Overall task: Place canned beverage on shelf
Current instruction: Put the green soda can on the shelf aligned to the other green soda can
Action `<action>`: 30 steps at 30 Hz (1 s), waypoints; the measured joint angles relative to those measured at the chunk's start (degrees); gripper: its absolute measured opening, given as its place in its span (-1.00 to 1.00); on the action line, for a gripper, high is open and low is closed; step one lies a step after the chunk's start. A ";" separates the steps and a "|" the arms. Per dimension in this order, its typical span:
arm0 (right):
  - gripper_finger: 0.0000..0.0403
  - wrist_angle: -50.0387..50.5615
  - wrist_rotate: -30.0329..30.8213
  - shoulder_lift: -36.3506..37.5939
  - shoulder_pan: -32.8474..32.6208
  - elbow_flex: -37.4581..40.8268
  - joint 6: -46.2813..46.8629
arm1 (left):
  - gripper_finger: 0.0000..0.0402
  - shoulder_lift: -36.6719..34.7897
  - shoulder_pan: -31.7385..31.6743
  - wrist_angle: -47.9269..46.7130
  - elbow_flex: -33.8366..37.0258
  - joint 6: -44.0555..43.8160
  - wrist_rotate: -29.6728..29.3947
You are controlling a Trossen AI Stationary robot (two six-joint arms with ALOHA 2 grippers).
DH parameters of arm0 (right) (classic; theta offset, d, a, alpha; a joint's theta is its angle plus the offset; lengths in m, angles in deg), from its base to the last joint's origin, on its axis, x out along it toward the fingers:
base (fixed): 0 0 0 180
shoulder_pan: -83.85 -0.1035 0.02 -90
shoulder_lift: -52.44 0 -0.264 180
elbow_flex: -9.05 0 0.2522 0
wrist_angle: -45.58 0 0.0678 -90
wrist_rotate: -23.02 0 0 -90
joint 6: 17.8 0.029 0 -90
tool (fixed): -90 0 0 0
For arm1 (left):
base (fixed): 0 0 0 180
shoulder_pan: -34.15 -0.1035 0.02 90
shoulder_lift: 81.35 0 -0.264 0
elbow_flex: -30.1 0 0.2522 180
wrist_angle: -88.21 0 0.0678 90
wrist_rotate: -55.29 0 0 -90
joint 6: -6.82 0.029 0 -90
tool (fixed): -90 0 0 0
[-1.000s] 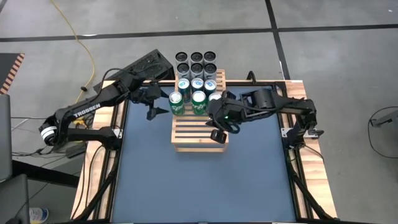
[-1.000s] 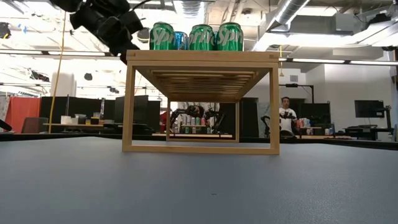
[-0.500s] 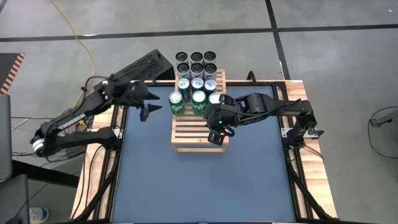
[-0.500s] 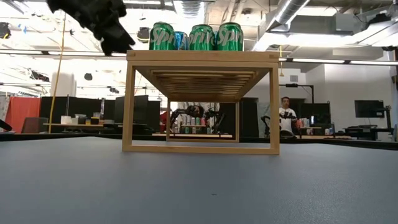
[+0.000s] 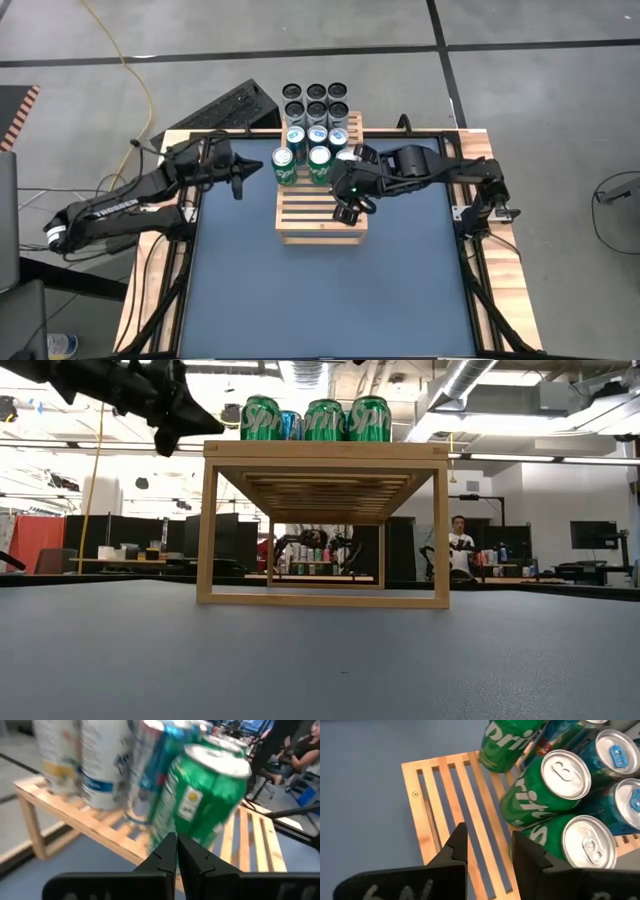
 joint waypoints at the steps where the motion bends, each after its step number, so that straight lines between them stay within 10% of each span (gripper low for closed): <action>1: -0.52 0.00 0.00 0.00 0.22 0.00 -0.08 | -0.99 0.33 0.41 0.01 0.19 -0.62 0.03; 30: -0.52 0.00 -0.04 0.02 0.61 0.00 -1.15 | -1.00 7.34 6.97 7.52 0.41 0.34 -8.70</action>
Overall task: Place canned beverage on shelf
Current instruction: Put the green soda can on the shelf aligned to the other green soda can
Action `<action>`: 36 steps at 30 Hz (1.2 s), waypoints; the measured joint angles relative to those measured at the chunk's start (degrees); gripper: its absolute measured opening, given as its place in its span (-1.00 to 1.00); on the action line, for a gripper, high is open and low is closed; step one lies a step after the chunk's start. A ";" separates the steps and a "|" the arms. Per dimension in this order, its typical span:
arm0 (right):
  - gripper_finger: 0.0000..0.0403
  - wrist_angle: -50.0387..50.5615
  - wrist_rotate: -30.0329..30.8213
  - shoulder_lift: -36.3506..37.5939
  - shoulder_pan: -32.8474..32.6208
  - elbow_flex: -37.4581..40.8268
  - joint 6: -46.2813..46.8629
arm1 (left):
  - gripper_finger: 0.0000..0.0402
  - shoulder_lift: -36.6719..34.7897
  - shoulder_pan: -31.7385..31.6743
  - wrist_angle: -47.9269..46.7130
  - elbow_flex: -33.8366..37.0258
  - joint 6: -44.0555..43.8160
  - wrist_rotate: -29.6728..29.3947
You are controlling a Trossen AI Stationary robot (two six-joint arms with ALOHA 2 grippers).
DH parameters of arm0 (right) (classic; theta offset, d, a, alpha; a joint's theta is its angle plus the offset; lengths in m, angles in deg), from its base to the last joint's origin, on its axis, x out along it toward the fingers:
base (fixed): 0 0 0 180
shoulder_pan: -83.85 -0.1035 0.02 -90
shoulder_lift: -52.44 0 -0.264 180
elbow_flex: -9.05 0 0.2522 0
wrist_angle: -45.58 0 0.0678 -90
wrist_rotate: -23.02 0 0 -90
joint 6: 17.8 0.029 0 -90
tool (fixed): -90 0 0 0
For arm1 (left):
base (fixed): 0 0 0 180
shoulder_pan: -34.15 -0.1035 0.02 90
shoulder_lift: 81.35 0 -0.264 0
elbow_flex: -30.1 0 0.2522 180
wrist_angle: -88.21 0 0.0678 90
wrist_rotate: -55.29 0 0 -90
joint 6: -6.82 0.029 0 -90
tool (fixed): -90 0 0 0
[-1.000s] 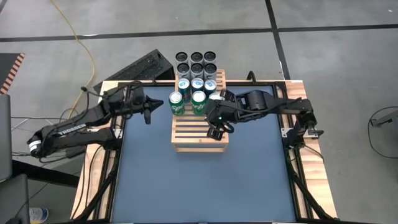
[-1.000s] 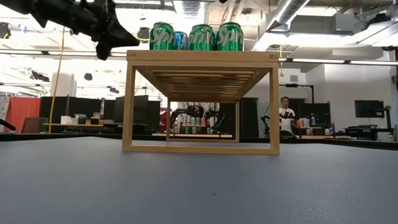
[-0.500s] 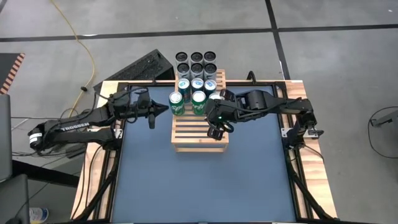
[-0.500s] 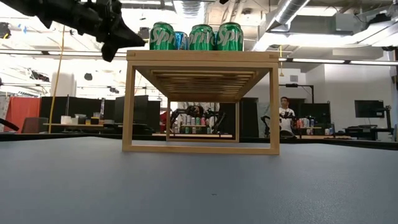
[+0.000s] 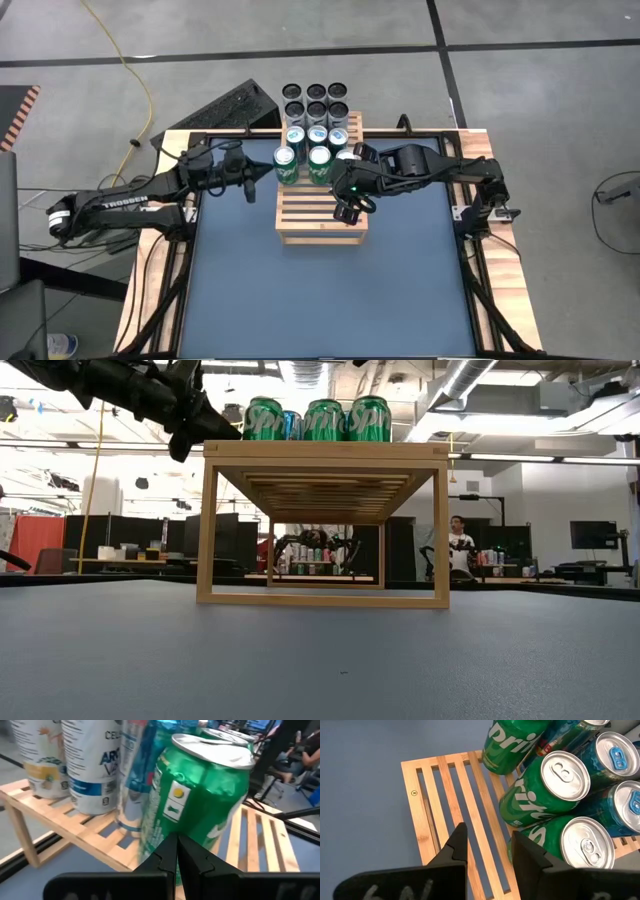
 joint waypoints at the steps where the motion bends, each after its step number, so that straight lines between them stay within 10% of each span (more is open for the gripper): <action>1: -0.52 0.00 -0.01 0.00 0.00 0.00 -0.02 | -1.00 0.00 -0.03 0.06 0.00 0.17 -0.33; 20: -0.52 -4.92 -0.26 0.00 -0.57 0.00 -3.75 | -1.00 5.09 -2.58 3.13 -0.02 2.58 -2.68; 27: -0.48 -18.88 -1.13 -0.37 0.99 -0.02 -21.58 | -1.00 5.09 -2.59 3.11 -0.02 3.42 -2.80; 36: 0.19 -30.70 -9.01 -3.17 6.12 -0.12 -36.25 | -1.00 5.09 -2.59 3.04 -0.02 6.80 -2.69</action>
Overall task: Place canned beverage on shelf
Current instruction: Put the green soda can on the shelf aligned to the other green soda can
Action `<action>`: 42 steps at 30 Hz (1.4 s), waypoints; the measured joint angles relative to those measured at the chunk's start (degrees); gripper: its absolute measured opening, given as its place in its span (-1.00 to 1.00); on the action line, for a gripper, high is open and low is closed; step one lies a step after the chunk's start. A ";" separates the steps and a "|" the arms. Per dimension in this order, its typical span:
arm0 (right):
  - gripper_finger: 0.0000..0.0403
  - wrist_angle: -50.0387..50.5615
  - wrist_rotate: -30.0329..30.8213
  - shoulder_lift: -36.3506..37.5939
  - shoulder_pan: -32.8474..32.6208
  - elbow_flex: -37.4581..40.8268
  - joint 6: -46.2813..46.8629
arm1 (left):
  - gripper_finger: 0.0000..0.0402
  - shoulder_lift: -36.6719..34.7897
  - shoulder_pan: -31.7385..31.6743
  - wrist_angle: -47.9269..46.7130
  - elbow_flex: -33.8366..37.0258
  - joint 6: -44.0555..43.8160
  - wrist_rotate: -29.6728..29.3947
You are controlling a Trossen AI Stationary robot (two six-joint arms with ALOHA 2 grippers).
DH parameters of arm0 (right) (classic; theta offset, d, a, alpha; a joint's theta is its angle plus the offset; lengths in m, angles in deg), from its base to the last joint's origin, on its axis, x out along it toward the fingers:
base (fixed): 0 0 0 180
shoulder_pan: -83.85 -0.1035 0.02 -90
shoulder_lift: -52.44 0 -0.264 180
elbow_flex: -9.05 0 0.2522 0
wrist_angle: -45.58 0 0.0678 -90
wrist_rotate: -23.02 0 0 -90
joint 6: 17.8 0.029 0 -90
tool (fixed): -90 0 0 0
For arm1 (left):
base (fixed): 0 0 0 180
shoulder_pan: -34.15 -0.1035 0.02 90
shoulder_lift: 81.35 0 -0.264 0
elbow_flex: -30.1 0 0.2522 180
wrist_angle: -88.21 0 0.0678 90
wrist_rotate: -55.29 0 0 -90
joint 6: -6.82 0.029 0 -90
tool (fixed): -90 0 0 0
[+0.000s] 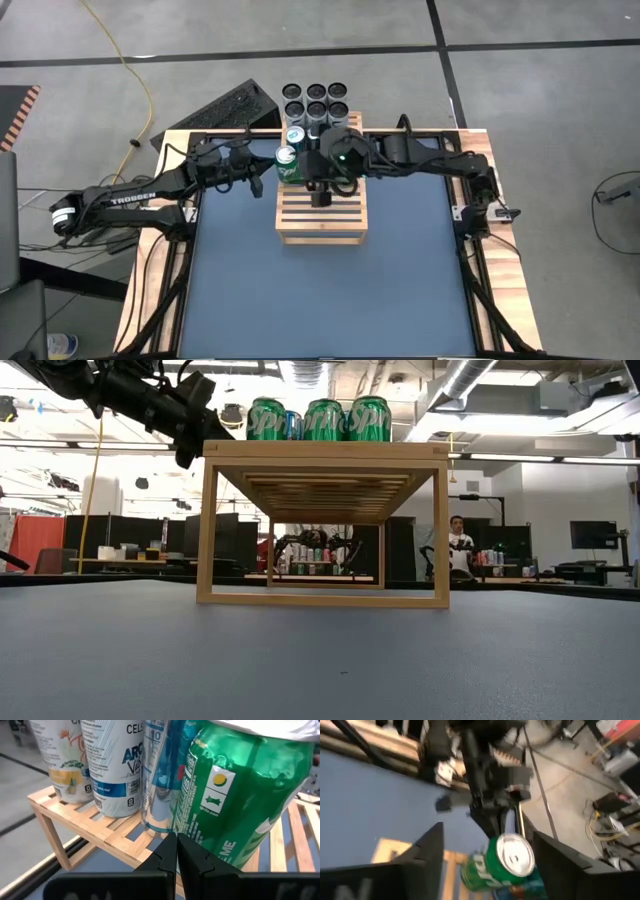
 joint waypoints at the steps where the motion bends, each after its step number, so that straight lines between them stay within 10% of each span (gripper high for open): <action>1: 0.27 0.53 0.01 -0.11 0.52 0.12 -0.31 | -1.00 0.00 -0.01 -0.01 0.00 0.75 -0.04; 42: 0.50 2.23 -1.73 -7.02 6.72 0.10 -2.70 | -1.00 0.52 0.83 -0.81 -0.07 2.62 8.72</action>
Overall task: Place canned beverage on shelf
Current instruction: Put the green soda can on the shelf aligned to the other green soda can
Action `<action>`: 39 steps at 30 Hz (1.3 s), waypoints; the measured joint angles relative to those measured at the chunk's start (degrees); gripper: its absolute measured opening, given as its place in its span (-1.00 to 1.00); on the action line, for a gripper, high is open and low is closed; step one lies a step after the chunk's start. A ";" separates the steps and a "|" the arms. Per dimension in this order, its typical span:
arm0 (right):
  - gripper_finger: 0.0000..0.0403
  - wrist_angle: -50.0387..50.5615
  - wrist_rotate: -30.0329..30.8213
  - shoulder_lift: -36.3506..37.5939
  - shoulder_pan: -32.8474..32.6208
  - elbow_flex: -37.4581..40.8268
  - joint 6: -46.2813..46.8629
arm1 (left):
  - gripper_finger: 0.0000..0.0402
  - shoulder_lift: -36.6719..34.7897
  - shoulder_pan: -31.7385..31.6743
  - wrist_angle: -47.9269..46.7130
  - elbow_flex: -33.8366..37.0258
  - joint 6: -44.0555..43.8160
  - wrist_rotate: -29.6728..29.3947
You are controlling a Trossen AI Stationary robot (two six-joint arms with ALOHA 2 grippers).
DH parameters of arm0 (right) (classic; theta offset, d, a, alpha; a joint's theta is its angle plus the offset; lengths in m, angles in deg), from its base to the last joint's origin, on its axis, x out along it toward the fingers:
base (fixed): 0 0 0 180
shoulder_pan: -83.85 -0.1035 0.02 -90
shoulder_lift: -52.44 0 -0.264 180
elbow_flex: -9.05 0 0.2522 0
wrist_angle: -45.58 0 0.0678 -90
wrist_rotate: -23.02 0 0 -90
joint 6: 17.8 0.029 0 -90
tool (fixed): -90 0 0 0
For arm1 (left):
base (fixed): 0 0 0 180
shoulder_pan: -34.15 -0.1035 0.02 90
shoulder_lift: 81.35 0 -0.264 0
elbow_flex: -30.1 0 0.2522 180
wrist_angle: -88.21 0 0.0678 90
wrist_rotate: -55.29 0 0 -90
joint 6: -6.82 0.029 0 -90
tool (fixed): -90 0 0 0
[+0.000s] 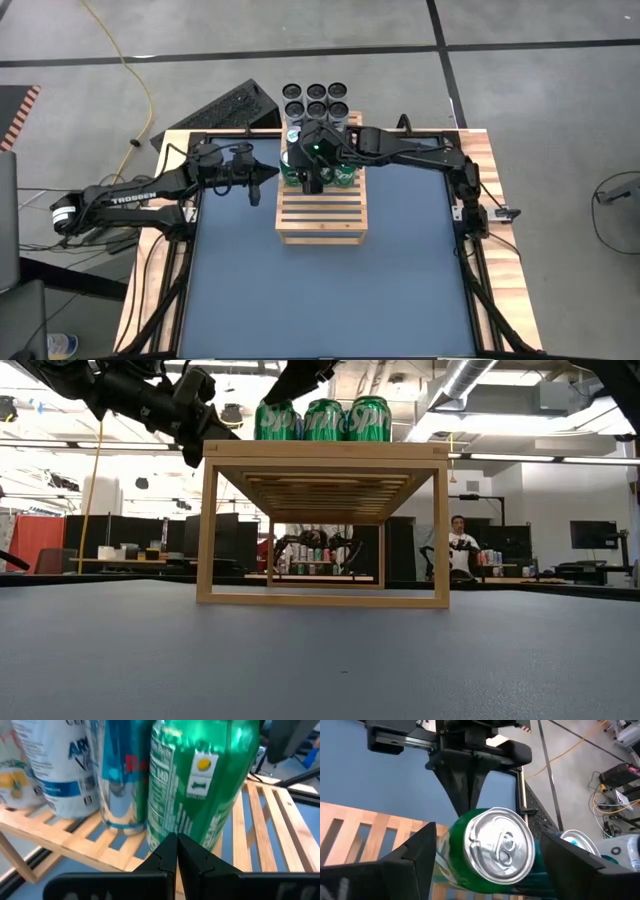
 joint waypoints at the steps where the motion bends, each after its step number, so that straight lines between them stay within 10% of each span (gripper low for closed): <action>1: 0.50 -0.02 -0.03 0.00 0.18 0.00 0.01 | -1.00 0.00 0.00 -0.10 0.00 -0.02 0.30; 28: 0.50 4.29 0.04 -0.50 -1.85 0.00 5.46 | -1.00 -7.14 0.67 -10.20 -4.76 -8.43 -4.81; 39: 0.50 4.49 0.48 -0.50 -1.61 0.00 5.45 | -1.00 -6.64 15.67 -10.01 -4.62 -16.21 -12.64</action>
